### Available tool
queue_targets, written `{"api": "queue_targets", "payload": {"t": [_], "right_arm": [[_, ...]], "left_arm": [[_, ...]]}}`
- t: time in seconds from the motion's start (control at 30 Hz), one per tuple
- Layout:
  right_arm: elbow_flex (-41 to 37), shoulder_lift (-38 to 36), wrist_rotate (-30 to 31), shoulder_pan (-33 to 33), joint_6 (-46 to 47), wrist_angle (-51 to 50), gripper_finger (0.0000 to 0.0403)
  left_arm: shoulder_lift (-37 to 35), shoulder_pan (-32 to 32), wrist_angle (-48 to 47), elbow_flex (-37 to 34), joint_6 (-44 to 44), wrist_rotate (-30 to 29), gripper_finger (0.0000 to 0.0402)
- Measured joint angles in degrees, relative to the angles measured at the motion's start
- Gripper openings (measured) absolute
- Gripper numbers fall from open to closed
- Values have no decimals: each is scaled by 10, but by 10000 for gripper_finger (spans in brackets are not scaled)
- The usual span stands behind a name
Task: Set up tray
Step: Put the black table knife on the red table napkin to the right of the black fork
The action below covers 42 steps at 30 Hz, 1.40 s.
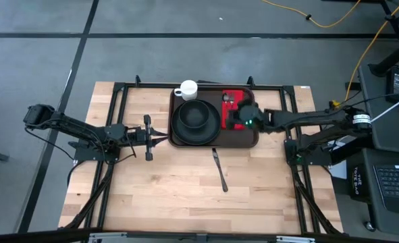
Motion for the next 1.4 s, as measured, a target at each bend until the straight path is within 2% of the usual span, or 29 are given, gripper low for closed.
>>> {"api": "queue_targets", "payload": {"t": [0.17,0.27,0.33,0.5,0.6,0.77,1.03,1.2,1.4], "right_arm": [[-7,1,77,66,-59,6,15],[-24,2,92,83,-94,34,11],[-45,2,79,85,-137,67,6],[-98,2,-31,85,-237,173,13],[-113,1,-81,89,-282,209,15],[-116,0,-90,104,-325,202,6],[-116,0,-113,107,-342,229,43],[-98,0,-167,127,-340,190,9],[-46,0,-97,188,-308,73,5]], "left_arm": [[0,0,-26,0,-6,-2,3],[0,0,-57,0,-6,-7,2],[0,0,-73,0,-8,-8,3],[0,1,-78,0,-26,-10,1],[0,1,-78,0,-25,-40,2],[0,1,-78,0,-12,-92,3],[0,1,-78,0,-41,-97,3],[0,0,-77,0,-70,-96,2],[17,-2,-78,21,-77,-57,1]]}}
